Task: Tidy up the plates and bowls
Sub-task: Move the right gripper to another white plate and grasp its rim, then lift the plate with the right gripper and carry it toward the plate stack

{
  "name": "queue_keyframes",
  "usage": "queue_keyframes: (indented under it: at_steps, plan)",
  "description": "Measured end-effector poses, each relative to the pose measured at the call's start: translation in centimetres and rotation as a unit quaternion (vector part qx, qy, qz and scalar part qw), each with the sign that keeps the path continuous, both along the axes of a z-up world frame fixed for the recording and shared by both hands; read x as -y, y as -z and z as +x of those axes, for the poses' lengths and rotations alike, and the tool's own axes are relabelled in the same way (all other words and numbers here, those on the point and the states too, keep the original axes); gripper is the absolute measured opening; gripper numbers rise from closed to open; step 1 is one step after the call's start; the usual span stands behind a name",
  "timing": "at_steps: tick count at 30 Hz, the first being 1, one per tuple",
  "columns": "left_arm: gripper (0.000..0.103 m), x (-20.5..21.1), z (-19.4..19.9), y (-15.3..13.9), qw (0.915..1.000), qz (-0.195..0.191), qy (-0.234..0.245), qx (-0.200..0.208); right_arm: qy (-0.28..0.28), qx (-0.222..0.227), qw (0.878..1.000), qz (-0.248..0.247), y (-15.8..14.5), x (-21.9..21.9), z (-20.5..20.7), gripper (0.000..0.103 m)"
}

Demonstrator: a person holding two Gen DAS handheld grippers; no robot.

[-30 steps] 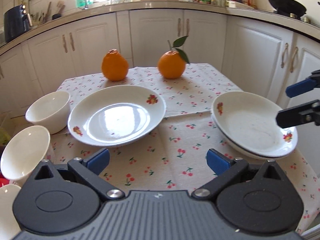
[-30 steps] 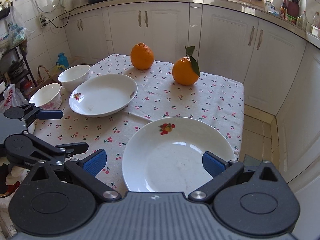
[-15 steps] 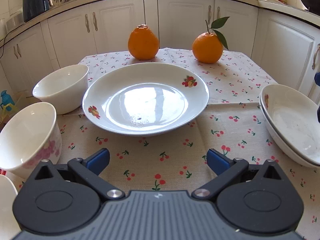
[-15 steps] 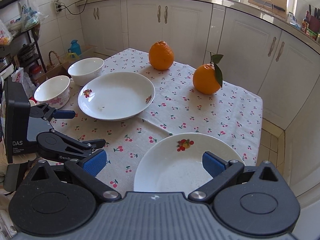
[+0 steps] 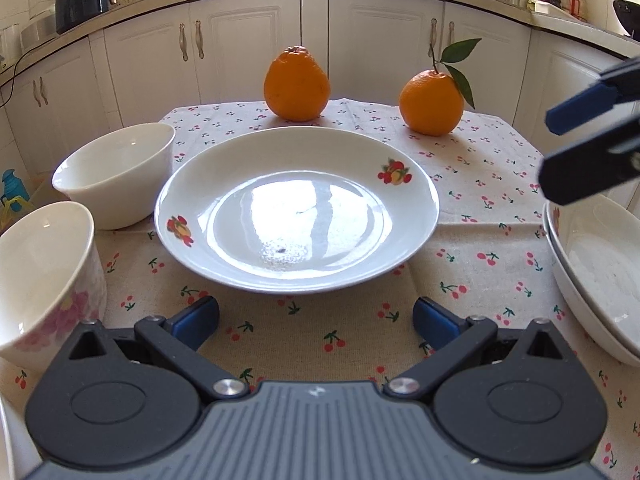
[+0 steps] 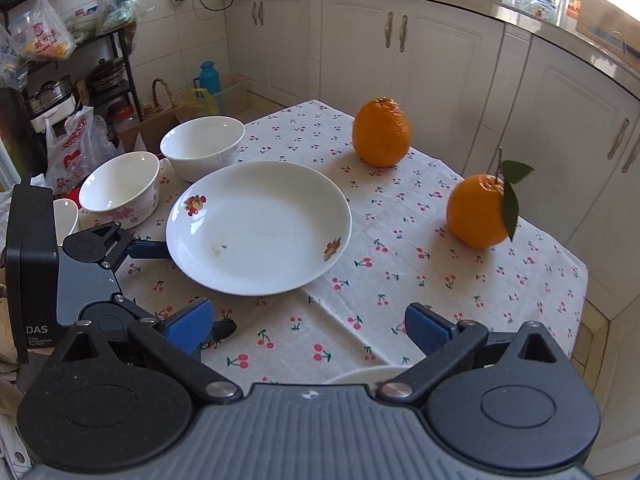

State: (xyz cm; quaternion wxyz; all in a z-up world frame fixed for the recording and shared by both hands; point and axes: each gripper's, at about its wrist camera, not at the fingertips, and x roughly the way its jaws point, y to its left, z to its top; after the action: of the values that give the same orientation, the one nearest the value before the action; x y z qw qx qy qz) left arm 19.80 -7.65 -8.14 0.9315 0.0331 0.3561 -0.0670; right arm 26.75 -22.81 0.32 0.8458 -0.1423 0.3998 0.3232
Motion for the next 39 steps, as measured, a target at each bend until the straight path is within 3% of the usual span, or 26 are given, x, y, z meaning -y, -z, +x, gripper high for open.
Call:
queue_keyframes:
  at_steps: [13,24,31,39]
  plan:
    - [0.103,0.1,0.6,0.2,0.9996,-0.001,-0.026,0.009,-0.104,-0.077,0.991,0.027,2.4,-5.2,10.3,0.103]
    - [0.103,0.1,0.7,0.2,0.9996,-0.002,-0.025,0.011,-0.118,-0.127,0.984,0.043,5.6,-8.0,16.3,0.102]
    - [0.102,0.0,0.7,0.2,0.9996,0.000,-0.025,0.011,-0.144,-0.159,0.975,0.057,6.2,-8.9,18.2,0.082]
    - [0.102,0.1,0.8,0.1,0.9993,0.017,-0.026,0.022,-0.156,-0.193,0.966,0.076,6.9,-8.8,19.1,0.080]
